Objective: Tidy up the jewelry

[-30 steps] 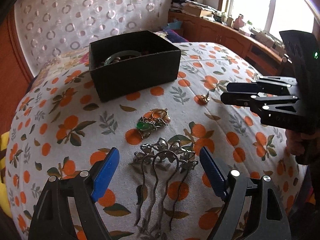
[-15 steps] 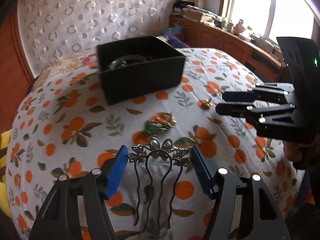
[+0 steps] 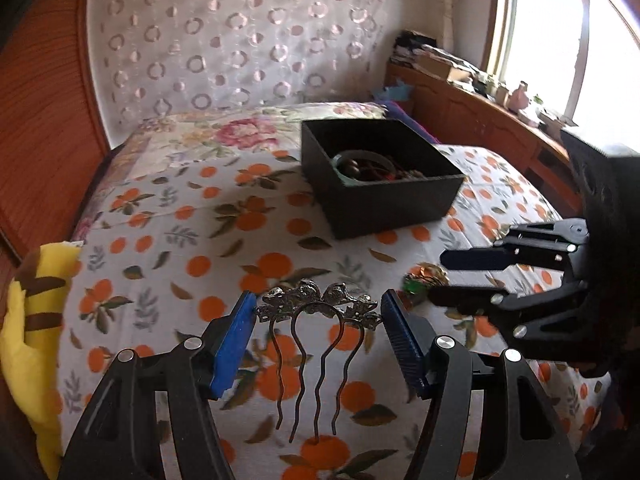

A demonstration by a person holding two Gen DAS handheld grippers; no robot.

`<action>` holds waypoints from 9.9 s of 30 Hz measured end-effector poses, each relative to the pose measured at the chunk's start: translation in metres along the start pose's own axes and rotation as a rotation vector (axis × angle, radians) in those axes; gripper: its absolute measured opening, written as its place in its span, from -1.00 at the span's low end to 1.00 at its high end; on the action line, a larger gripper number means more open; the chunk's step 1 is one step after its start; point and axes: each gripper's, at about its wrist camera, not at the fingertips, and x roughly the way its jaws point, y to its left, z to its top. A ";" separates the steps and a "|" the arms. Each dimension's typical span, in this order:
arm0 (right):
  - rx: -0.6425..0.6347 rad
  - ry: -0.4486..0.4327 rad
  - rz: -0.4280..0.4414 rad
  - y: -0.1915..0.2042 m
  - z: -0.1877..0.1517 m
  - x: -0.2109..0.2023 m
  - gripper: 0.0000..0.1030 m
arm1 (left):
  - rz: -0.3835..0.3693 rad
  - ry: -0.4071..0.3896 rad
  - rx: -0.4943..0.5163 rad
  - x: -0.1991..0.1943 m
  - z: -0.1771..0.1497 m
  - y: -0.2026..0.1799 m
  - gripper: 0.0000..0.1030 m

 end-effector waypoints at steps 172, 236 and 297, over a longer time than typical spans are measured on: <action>0.039 -0.066 -0.171 -0.067 -0.016 -0.045 -0.67 | -0.098 -0.020 0.082 0.032 0.052 -0.051 -0.79; 0.269 -0.385 -0.315 -0.021 -0.043 -0.157 0.95 | 0.113 -0.188 -0.003 -0.080 0.019 -0.062 0.85; 0.309 -0.474 -0.429 0.013 -0.078 -0.201 0.95 | 0.153 -0.301 -0.045 -0.146 -0.016 -0.074 0.85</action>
